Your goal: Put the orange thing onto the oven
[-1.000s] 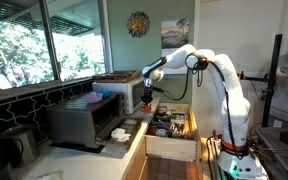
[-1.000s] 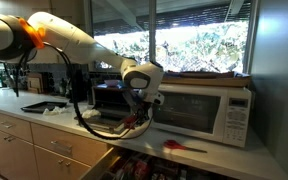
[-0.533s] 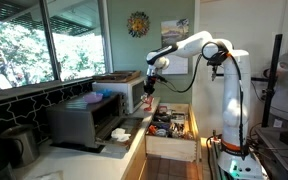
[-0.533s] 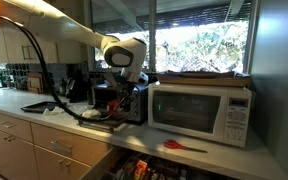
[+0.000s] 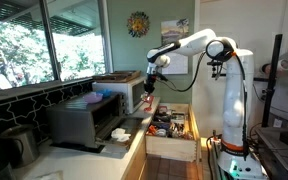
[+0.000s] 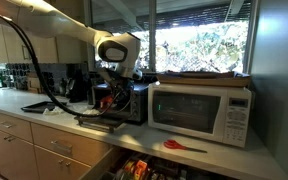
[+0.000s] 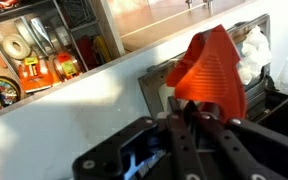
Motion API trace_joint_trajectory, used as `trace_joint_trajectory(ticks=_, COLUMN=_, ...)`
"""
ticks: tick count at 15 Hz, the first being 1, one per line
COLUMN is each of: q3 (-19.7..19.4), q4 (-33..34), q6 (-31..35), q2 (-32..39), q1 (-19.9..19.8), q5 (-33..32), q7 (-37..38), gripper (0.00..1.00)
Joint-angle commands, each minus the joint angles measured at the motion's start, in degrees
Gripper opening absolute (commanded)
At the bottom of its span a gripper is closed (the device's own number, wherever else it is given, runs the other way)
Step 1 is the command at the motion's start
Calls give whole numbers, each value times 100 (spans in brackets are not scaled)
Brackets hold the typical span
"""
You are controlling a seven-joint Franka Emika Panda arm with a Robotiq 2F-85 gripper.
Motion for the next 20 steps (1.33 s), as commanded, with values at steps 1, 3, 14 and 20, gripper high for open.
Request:
trace_joint_trajectory(ticks=1, q3=-14, q4=248, q6=-346, q2=-283, q1=282, q5=-176, q7=-10, gripper=2)
trace_joint_trajectory(ticks=3, q3=22, q4=507, q6=330, q2=-303, q1=419, q5=-92, q7=-39, gripper=2)
trace_joint_trajectory(ticks=14, q3=-44, q4=2023, q6=1908, q2=193, q1=480, q5=405, q7=229, gripper=2)
trace_joint_trajectory(ticks=20, q3=-131, q4=3592, q6=642, q2=1641, q1=225, q5=-184, q7=1411, gripper=2)
